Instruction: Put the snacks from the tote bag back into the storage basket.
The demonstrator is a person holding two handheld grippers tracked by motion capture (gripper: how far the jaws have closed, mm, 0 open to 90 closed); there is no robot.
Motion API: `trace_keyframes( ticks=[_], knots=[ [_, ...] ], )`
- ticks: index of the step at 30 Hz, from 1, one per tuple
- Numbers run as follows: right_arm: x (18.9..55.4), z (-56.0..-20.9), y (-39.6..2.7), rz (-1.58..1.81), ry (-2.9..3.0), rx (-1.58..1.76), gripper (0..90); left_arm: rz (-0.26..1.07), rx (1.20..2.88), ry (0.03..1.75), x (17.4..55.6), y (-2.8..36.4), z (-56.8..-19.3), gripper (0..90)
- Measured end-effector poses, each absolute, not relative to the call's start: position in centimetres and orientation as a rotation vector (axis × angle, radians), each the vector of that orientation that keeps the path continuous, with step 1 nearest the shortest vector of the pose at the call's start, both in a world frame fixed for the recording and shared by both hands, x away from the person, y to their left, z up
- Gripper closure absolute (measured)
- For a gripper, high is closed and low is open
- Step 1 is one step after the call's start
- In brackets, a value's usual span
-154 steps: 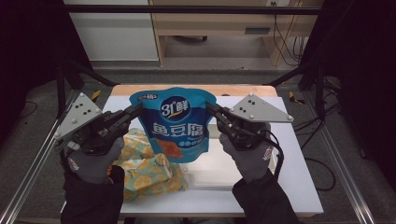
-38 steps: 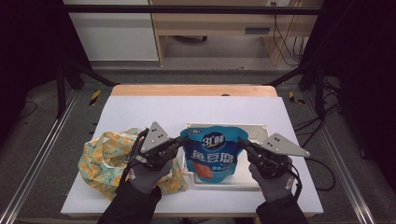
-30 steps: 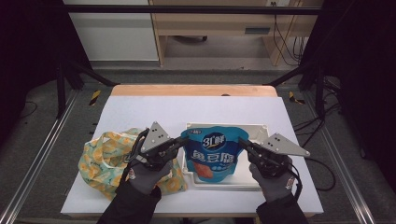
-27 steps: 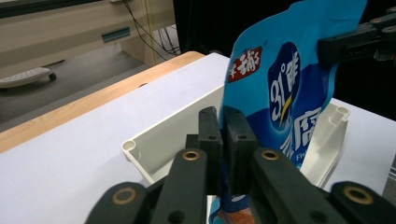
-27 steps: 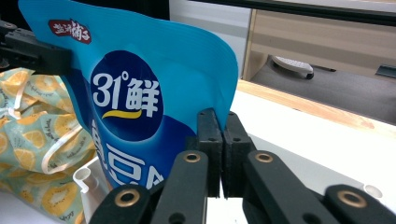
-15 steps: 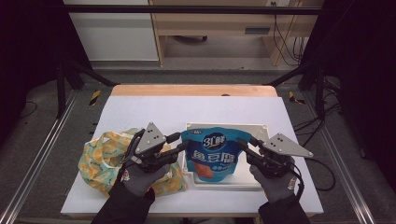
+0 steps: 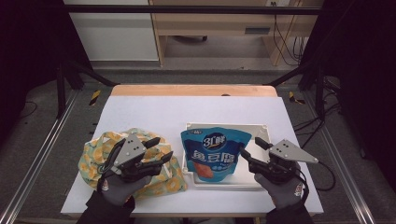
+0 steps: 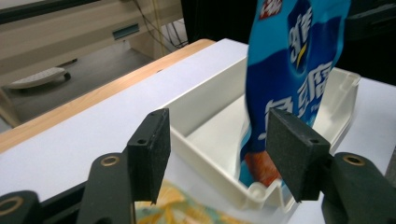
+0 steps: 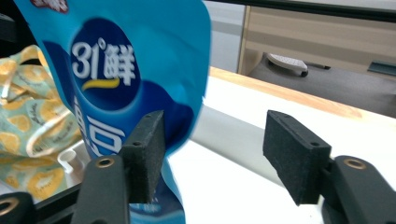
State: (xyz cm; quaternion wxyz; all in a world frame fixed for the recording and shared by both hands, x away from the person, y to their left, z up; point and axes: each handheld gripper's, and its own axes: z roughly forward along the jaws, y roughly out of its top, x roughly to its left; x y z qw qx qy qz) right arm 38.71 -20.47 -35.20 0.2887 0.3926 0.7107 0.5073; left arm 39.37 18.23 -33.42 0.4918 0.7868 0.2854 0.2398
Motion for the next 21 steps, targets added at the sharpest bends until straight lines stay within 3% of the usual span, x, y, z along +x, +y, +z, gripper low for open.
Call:
trace_keyframes(
  ticks=[11, 21],
  knots=[
    [38.7, -36.7, -21.7, 1.318, 1.894, 1.092, 32.8, 0.577, 1.874, 0.811, 38.9, 22.6, -35.8, 34.6],
    [38.5, -37.8, -23.3, 1.259, 1.849, 1.132, 34.0, 0.586, 1.853, 0.884, 38.7, 24.8, -37.6, 33.7]
  ],
)
